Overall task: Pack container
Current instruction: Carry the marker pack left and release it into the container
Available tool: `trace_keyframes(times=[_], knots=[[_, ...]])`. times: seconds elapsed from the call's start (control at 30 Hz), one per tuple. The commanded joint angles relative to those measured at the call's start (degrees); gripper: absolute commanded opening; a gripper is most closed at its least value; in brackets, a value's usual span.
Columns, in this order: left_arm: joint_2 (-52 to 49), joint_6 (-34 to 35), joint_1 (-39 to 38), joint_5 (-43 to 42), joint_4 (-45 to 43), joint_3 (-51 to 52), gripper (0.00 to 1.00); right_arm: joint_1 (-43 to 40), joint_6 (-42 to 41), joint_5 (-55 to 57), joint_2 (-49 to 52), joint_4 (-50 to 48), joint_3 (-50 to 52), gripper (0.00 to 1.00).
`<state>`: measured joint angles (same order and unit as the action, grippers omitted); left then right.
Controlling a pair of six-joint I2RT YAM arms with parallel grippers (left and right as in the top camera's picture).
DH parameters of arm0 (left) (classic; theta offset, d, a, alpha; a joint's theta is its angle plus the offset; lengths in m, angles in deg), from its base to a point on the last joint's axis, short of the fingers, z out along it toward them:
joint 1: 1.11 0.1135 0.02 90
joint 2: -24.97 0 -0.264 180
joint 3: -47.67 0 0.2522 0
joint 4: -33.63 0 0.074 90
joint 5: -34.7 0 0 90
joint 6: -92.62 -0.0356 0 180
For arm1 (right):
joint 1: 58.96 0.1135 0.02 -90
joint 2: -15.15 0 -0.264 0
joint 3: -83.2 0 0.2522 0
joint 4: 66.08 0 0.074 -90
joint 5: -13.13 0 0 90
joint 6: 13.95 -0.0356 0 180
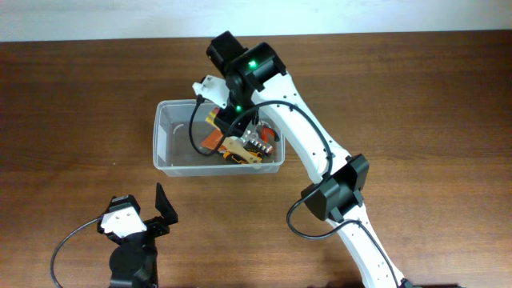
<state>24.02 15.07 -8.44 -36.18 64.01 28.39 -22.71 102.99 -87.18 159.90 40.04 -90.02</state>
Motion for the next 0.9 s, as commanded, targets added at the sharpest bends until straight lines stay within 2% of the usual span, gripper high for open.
trace_keyframes(times=[0.0,0.47,0.87], knots=[[0.26,-0.5,-0.17,0.2,0.09,0.2,0.99,0.9,-0.46,-1.97,-2.73,-1.01,3.5,0.52],[0.26,-0.5,-0.17,0.2,0.09,0.2,0.99,0.76,-0.46,-1.92,-2.73,-8.24,16.85,0.6],[0.26,-0.5,-0.17,0.2,0.09,0.2,0.99,0.37,-0.46,-1.09,-2.78,-8.37,17.42,0.83]])
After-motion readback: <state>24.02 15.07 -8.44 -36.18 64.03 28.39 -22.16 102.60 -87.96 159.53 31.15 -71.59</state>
